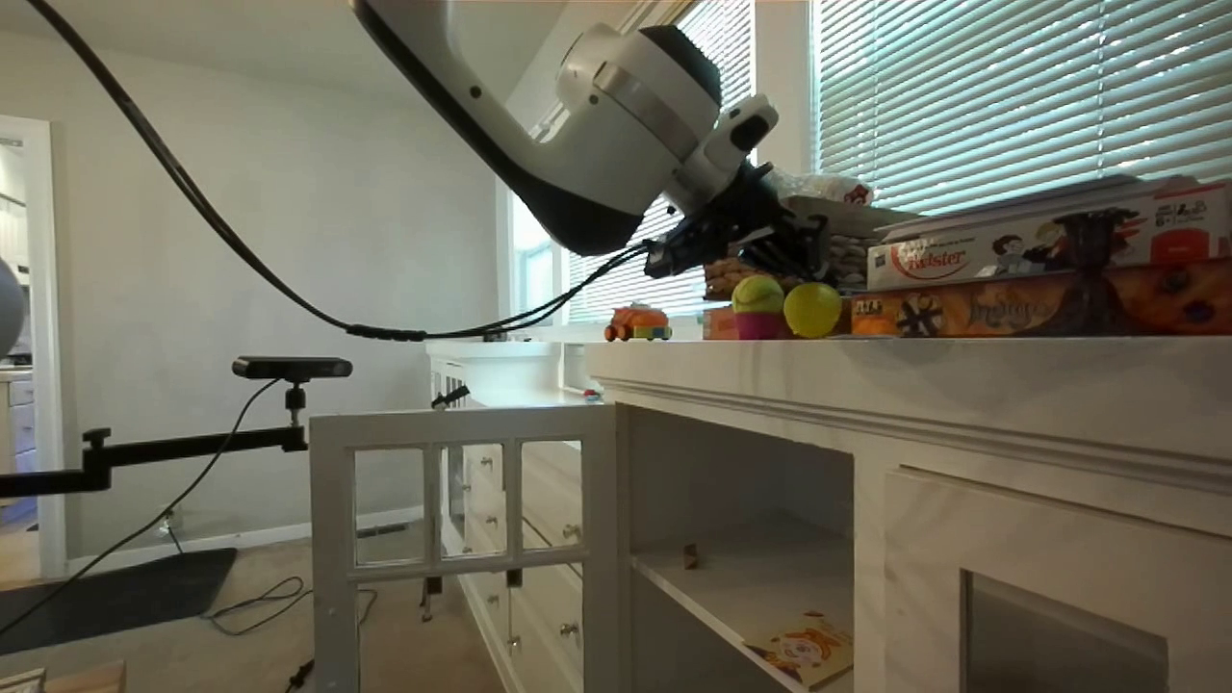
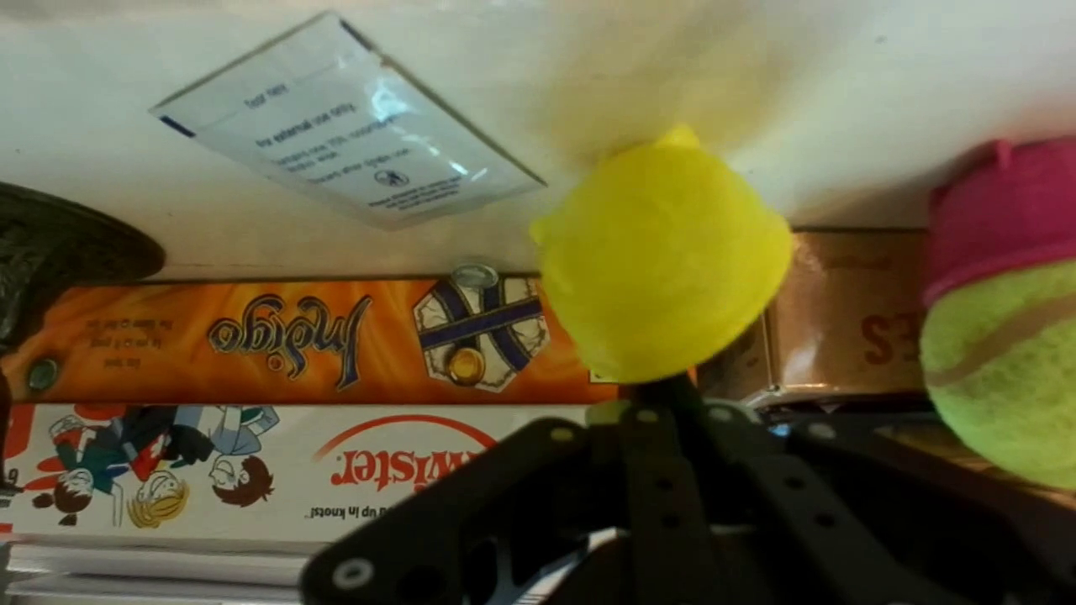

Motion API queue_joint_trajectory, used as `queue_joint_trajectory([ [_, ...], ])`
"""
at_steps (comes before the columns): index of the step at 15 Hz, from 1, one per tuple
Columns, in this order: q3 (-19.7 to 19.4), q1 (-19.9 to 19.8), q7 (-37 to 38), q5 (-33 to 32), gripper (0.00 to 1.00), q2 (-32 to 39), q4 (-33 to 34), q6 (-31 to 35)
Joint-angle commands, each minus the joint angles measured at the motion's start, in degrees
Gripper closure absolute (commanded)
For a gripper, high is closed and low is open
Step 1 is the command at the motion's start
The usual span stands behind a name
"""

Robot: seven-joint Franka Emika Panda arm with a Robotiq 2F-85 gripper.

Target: Remove the green toy from the open cabinet then place it inside the yellow bowl.

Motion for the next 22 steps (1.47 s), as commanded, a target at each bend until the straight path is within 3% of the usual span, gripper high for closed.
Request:
queue_joint_trajectory([
  [1,-0.82,0.95,3.15,-2.38,1.00,0.22,1.39,-1.00],
  [22,-0.50,0.73,1.29,-1.11,1.00,-3.74,-2.00,-1.26],
])
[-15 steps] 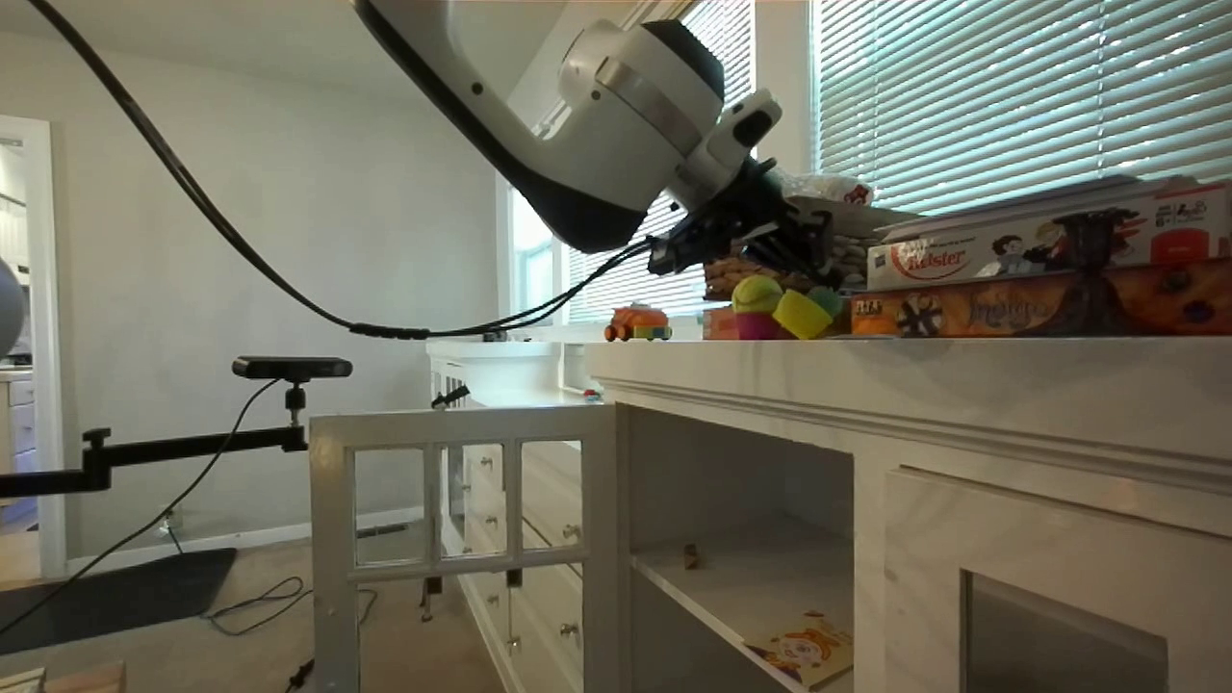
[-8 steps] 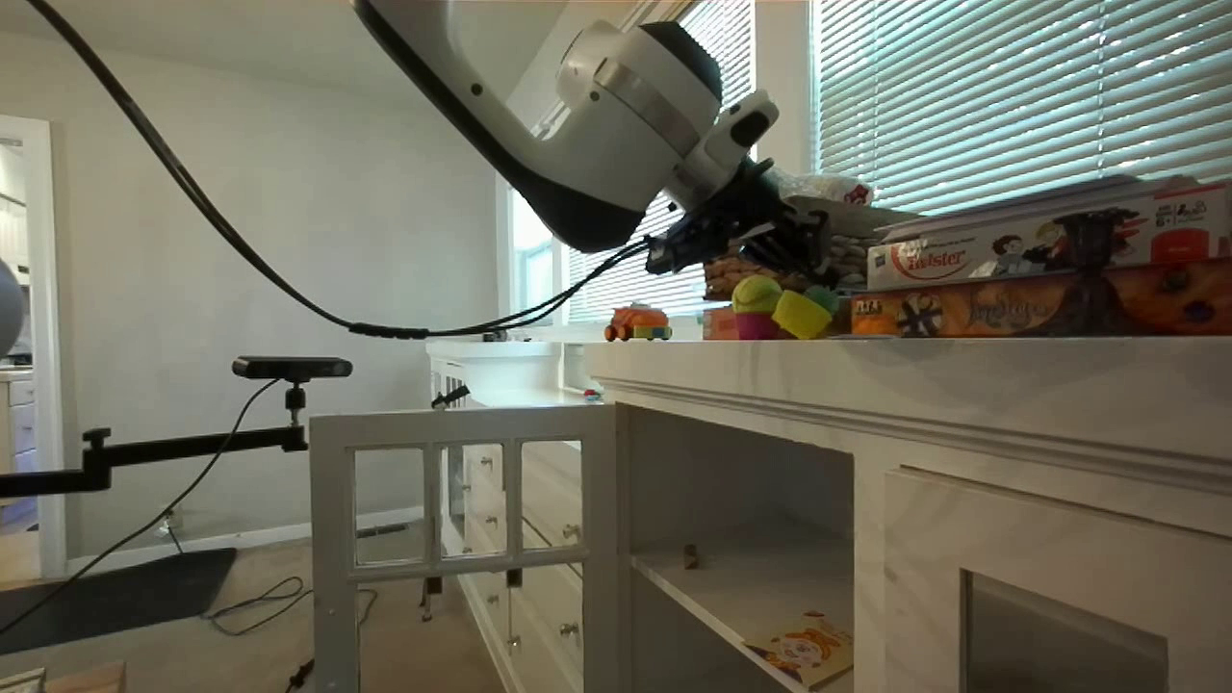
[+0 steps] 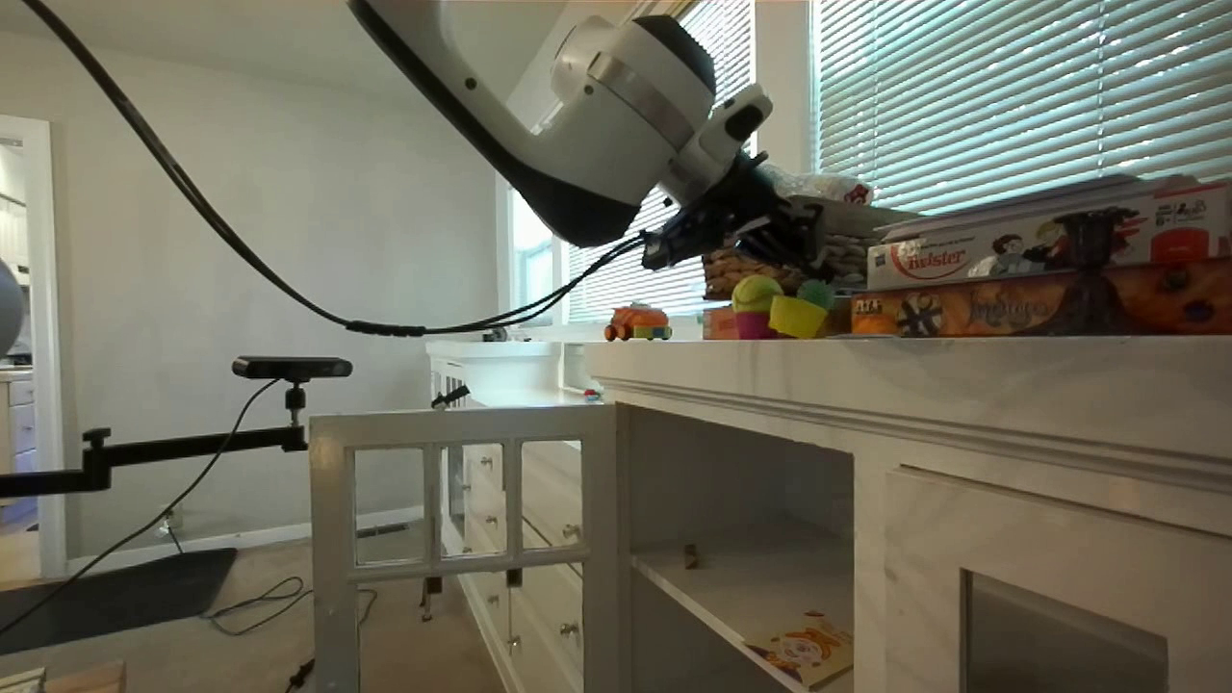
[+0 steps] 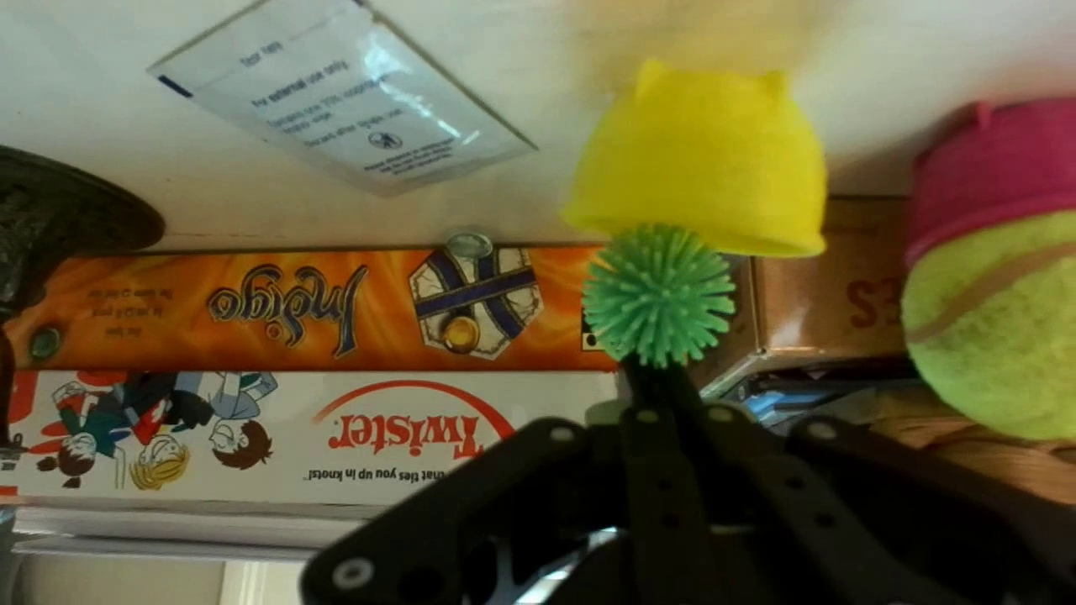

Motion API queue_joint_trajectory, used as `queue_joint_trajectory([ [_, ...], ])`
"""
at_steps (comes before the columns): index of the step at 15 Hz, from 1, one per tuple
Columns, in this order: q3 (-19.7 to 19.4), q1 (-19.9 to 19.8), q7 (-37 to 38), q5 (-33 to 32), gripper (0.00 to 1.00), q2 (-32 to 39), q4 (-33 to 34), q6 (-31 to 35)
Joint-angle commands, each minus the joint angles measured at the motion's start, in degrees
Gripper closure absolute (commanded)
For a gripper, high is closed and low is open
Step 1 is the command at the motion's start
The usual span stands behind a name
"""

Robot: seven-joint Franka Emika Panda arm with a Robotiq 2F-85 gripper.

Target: Remove the green toy from the open cabinet then place it inside the yellow bowl.

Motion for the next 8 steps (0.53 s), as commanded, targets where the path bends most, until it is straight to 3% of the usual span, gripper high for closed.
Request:
queue_joint_trajectory([
  [1,-0.04,0.11,0.52,-0.64,1.00,-2.82,-2.29,-1.08],
  [8,0.29,0.00,-0.35,-0.09,1.00,-4.00,-4.06,-0.93],
])
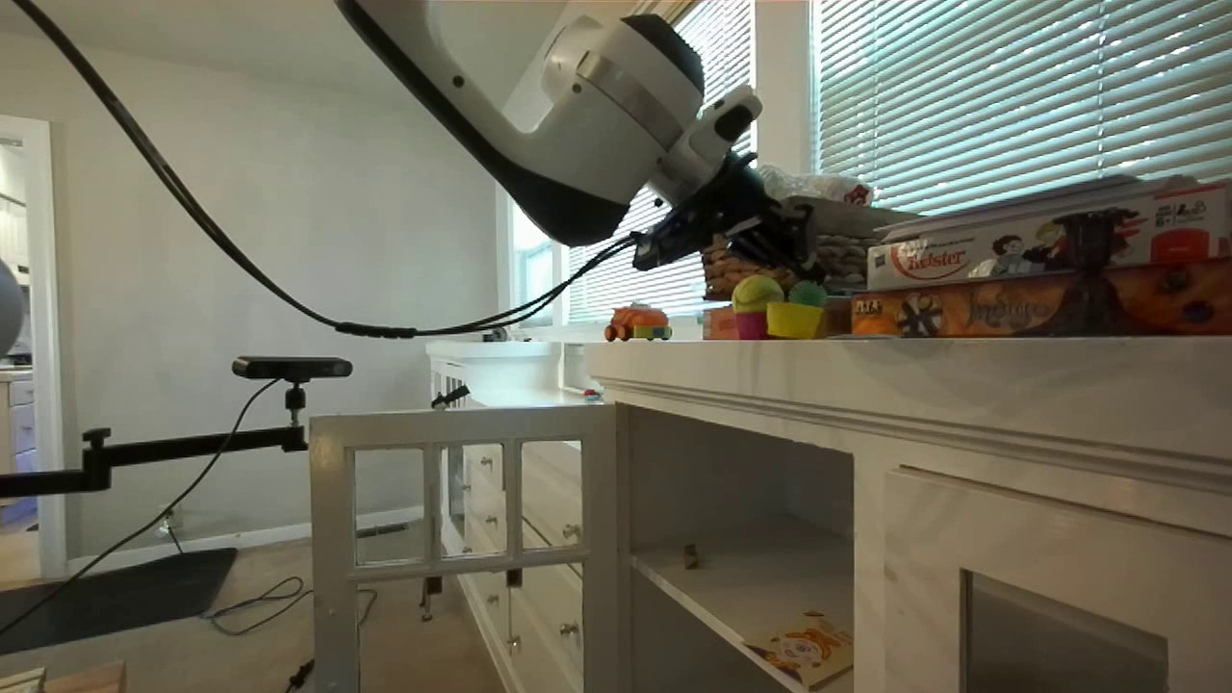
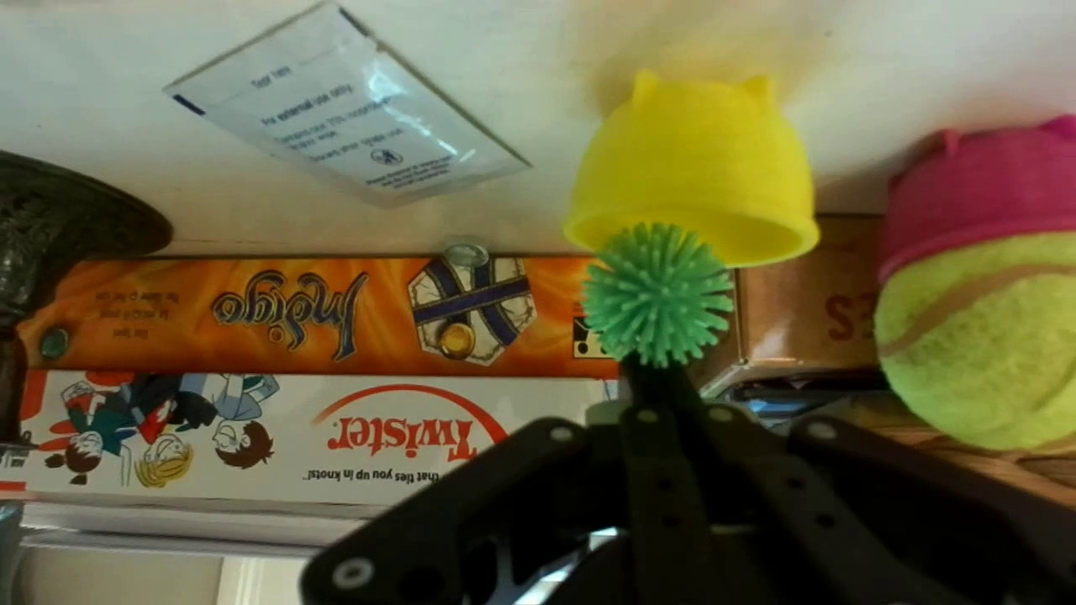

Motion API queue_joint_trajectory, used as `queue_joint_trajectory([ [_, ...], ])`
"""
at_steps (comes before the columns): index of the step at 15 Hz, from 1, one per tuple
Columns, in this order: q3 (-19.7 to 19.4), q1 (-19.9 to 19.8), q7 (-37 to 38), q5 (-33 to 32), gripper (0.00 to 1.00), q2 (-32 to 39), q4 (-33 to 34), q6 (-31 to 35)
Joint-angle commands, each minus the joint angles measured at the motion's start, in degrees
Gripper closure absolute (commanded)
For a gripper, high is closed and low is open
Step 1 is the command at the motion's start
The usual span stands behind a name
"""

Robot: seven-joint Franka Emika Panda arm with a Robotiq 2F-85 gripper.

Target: Remove the green toy from the open cabinet then place it inside the yellow bowl.

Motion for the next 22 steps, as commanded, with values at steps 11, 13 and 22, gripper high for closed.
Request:
queue_joint_trajectory([
  [11,0.24,0.04,0.03,-0.77,0.72,-6.04,-5.14,-0.52],
  [13,0.24,0.06,0.21,-0.83,0.60,-6.29,-5.26,-0.61],
  [22,-0.19,-1.02,-1.83,2.37,0.01,-10.90,-12.84,10.30],
])
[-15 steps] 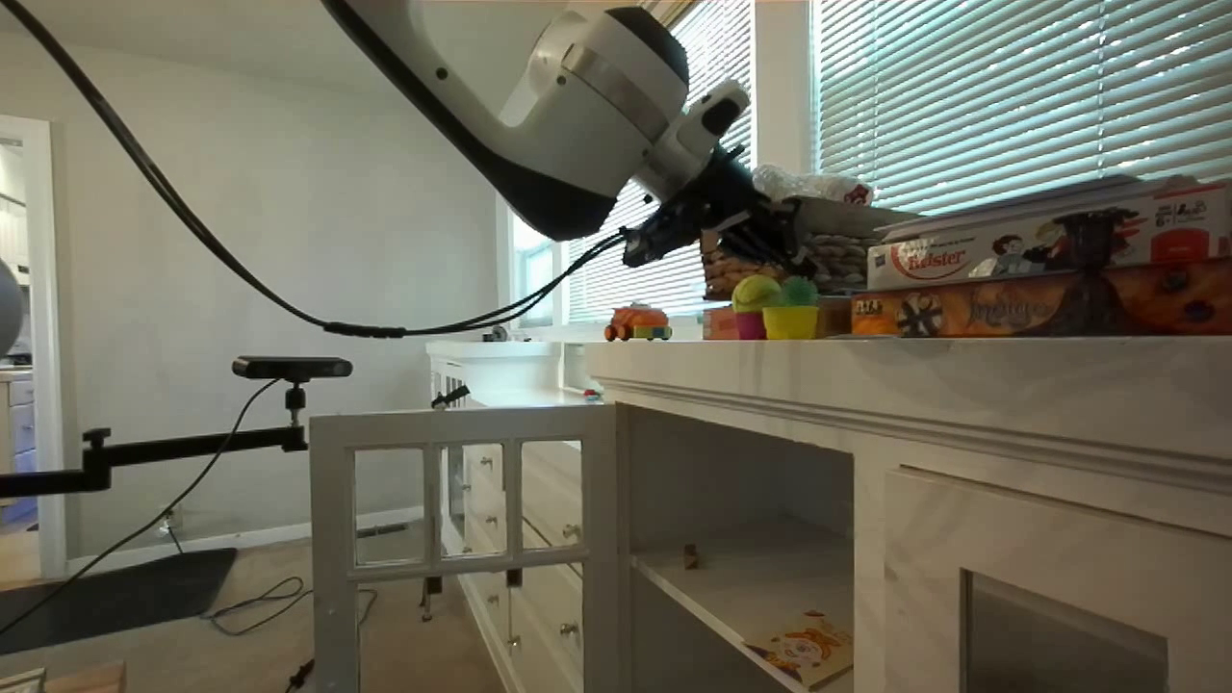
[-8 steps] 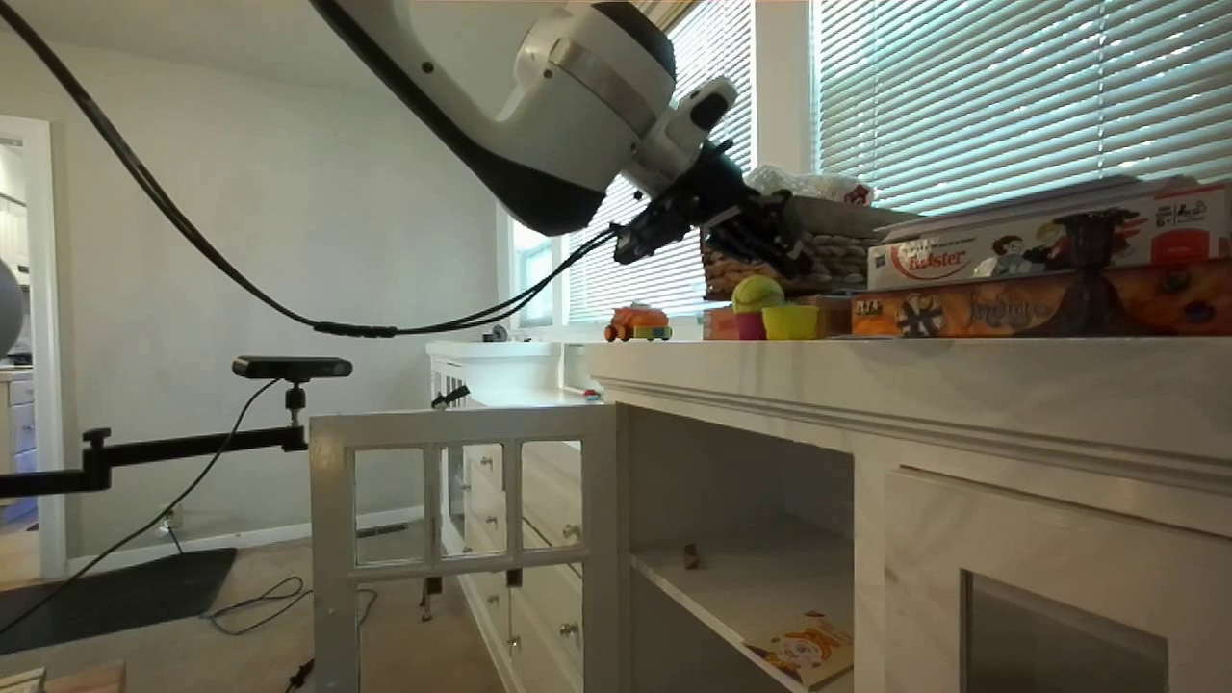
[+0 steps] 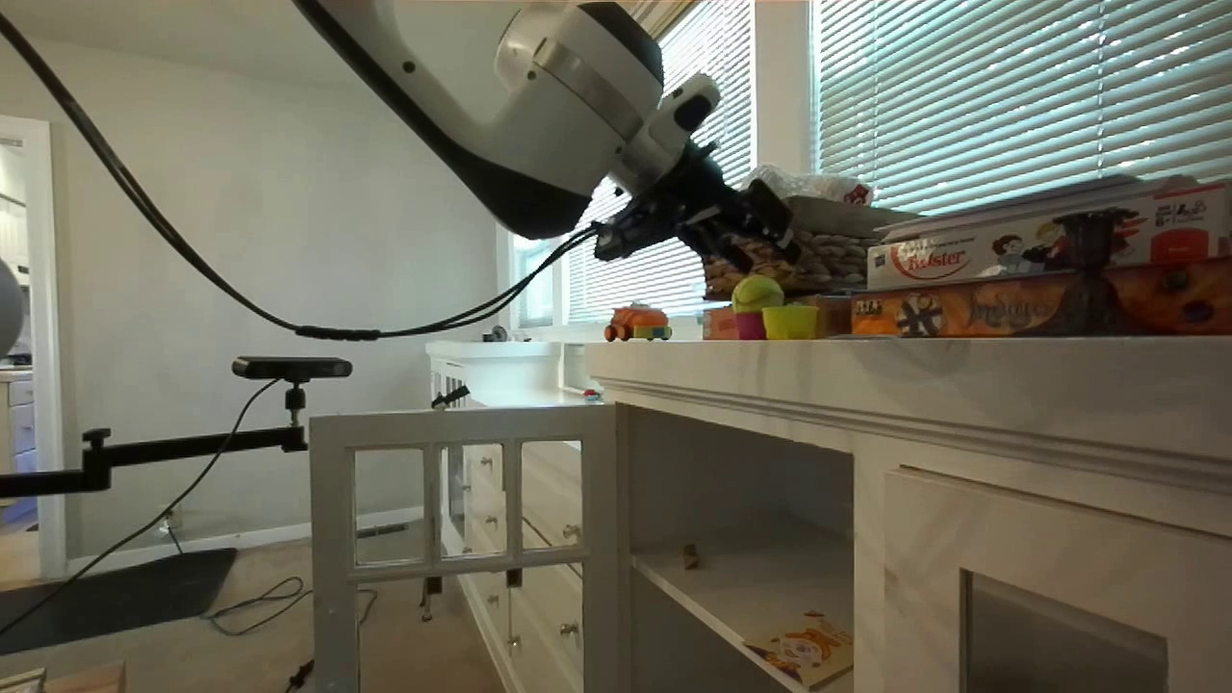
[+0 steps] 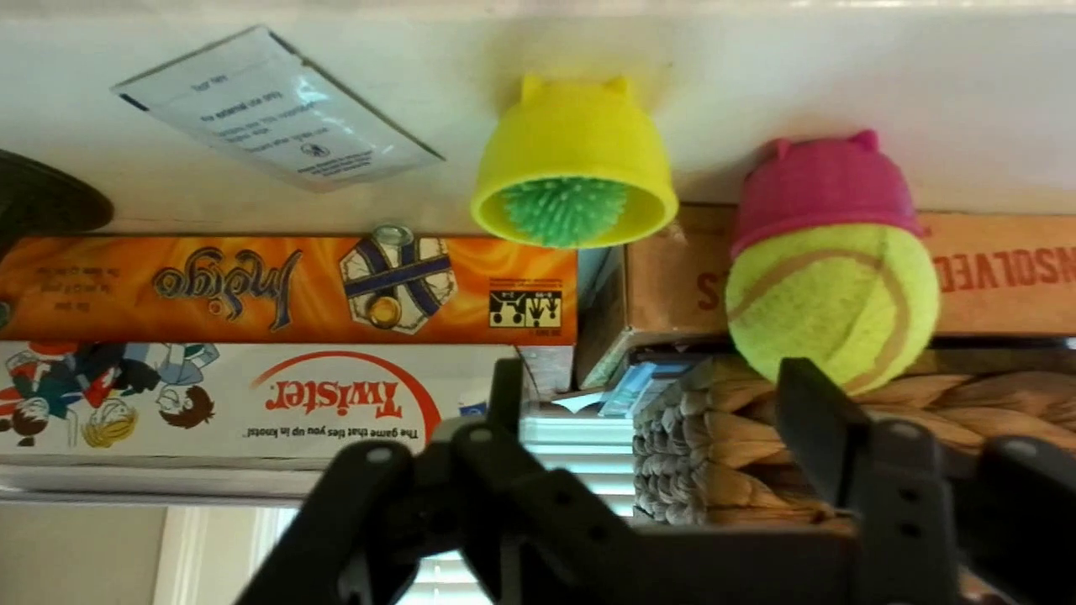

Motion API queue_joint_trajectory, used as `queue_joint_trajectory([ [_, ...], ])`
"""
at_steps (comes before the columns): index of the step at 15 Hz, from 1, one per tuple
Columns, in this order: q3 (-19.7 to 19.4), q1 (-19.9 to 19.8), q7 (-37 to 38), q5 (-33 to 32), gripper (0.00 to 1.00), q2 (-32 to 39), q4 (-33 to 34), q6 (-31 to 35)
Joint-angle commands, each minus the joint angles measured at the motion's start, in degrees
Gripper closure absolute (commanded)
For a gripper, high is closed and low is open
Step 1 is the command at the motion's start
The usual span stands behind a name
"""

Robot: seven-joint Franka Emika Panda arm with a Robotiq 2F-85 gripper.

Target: Remove the green toy from the open cabinet then place it inside the yellow bowl.

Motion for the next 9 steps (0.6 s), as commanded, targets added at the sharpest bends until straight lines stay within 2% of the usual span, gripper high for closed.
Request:
queue_joint_trajectory([
  [1,-0.36,-0.61,-1.26,0.85,0.00,-5.93,-7.56,3.39],
  [5,-1.05,0.96,-5.49,2.42,0.00,-8.72,-15.88,4.58],
  [9,-3.32,4.64,-10.37,4.54,0.00,-7.27,-23.90,7.38],
])
